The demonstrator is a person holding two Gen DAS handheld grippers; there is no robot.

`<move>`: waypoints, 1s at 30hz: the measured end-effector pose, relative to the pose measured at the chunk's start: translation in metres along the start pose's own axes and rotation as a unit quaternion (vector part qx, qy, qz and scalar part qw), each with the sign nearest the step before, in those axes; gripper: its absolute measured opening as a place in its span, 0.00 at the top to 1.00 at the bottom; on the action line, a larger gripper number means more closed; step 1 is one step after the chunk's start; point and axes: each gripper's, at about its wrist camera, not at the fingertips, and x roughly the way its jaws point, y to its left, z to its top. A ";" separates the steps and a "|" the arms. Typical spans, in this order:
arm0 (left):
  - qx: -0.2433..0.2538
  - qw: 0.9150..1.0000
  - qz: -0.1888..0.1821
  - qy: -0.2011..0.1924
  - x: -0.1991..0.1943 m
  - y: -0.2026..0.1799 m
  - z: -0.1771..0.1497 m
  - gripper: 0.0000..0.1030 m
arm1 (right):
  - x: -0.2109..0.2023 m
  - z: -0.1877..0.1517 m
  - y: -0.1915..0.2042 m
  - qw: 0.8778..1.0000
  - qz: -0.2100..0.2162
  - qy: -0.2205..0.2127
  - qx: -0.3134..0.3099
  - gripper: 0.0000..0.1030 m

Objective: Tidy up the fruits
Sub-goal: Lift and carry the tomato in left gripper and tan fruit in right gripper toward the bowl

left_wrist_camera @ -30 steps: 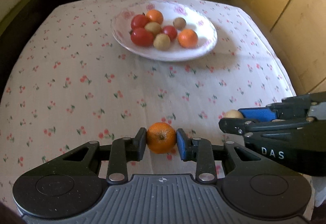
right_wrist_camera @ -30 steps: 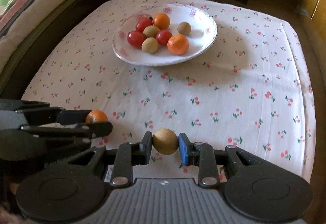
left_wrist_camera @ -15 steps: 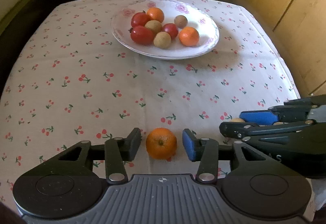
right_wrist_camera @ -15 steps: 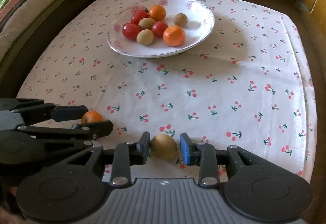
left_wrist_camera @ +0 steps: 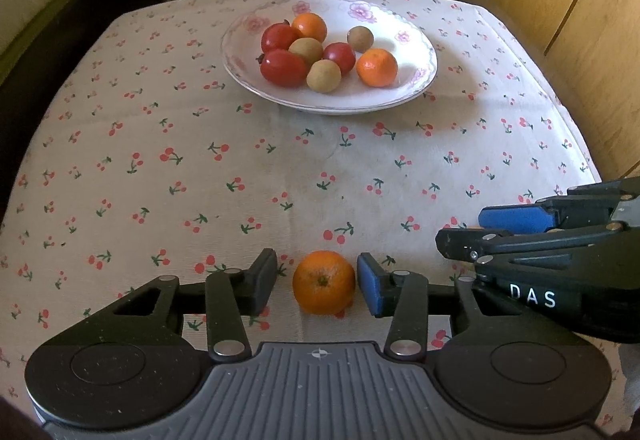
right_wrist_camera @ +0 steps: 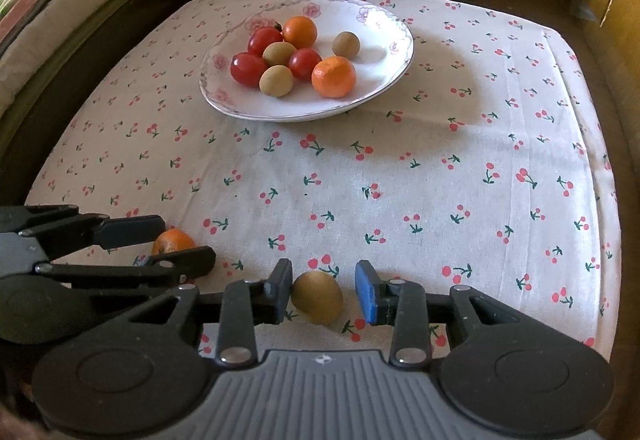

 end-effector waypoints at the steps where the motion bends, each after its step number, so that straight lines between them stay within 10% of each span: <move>1: 0.001 1.000 0.002 0.000 0.000 -0.001 0.000 0.50 | 0.000 0.000 0.000 1.000 -0.001 0.000 0.001 0.65; 22: 0.014 1.000 0.006 -0.003 0.000 -0.001 -0.002 0.48 | -0.002 -0.003 -0.005 1.000 0.013 -0.007 0.013 0.62; 30: 0.018 1.000 0.017 -0.002 0.002 -0.001 -0.006 0.29 | -0.006 -0.008 0.004 1.000 -0.027 -0.002 -0.011 0.71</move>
